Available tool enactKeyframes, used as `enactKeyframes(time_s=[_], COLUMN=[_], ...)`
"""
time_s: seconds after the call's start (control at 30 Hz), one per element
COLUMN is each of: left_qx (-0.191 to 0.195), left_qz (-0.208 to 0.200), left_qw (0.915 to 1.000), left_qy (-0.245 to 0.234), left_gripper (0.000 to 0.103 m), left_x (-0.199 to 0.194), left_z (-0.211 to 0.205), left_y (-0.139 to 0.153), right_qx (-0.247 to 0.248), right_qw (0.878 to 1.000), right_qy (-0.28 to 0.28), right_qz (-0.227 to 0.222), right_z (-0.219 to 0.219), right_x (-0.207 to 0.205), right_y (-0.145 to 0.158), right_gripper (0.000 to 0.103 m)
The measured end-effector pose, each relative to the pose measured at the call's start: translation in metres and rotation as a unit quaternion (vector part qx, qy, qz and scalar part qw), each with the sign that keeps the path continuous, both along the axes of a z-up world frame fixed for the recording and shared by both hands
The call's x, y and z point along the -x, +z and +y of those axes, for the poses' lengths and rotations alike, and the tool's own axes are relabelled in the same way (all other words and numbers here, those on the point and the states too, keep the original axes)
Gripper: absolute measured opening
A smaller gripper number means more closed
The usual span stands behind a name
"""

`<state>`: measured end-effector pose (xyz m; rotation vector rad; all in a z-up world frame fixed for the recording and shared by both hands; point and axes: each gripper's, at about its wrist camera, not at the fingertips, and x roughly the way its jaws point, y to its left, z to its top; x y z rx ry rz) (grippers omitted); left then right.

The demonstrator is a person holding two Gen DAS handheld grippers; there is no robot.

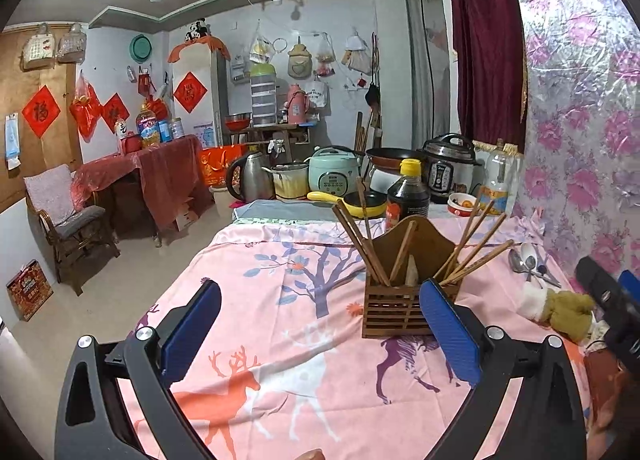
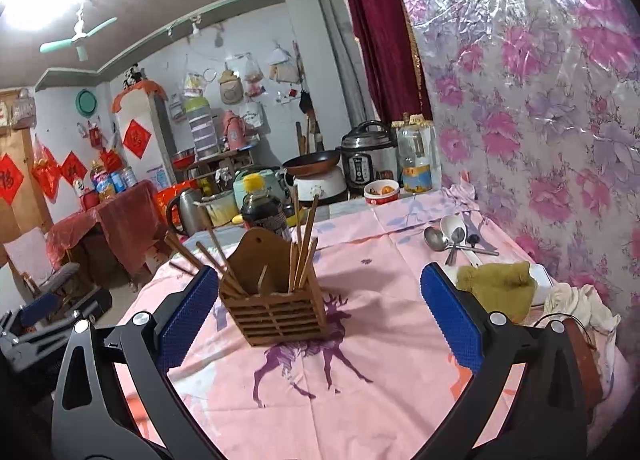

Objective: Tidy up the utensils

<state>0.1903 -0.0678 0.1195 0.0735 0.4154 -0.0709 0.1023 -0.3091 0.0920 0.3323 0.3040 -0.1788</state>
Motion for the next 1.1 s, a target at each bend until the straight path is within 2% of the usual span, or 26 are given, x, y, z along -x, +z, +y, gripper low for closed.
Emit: enactKeyframes(time_s=[0.33, 0.6, 0.8, 0.93, 1.1], left_qx=[-0.009, -0.019, -0.008, -0.003, -0.001], left_qz=[-0.023, -0.05, -0.06, -0.058, -0.057], left_qw=[0.9997, 0.9986, 0.9982, 0.9983, 0.9984], left_qy=[0.002, 0.003, 0.002, 0.002, 0.003], left_gripper=[0.098, 0.098, 0.098, 0.098, 0.098], left_x=[0.046, 0.081, 0.11, 0.129, 0.155], left_z=[0.0, 0.002, 0.011, 0.017, 0.023], left_y=[0.01, 0.017, 0.021, 0.017, 0.006], right_qx=[0.04, 0.046, 0.061, 0.078, 0.071], right_qw=[0.999, 0.999, 0.997, 0.996, 0.997], right_qy=[0.01, 0.005, 0.013, 0.014, 0.008], right_qz=[-0.011, -0.026, -0.04, -0.042, -0.031], right_z=[0.017, 0.022, 0.033, 0.044, 0.044], right_x=[0.04, 0.074, 0.102, 0.121, 0.14], right_y=[0.005, 0.014, 0.022, 0.02, 0.008], right_gripper=[0.097, 0.097, 0.097, 0.097, 0.097])
